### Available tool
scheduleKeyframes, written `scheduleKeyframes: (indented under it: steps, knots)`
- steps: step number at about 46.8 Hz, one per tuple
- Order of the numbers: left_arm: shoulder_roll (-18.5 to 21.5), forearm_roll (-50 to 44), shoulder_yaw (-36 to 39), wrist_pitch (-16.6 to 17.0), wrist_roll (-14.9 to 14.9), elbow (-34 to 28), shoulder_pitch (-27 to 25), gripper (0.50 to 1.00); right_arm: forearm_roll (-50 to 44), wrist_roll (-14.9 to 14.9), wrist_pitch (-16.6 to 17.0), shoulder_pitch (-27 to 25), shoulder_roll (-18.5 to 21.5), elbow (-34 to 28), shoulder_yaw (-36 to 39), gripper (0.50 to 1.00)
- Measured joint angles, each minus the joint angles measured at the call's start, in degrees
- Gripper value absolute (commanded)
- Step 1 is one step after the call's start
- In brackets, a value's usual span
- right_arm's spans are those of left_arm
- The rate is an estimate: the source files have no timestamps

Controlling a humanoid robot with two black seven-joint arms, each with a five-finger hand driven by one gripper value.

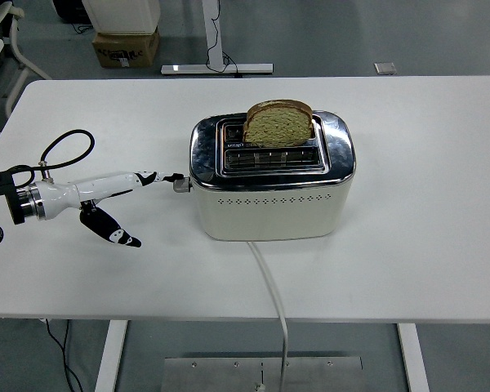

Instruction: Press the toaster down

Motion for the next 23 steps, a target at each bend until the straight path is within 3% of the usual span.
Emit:
scheduleKeyframes:
  steps: [23]
  knots:
    - [-0.14, 0.34, 0.14, -0.08, 0.0, 0.01, 1.51, 1.0, 0.0, 0.0, 0.0, 0.0, 0.0, 0.0, 0.0, 1.0]
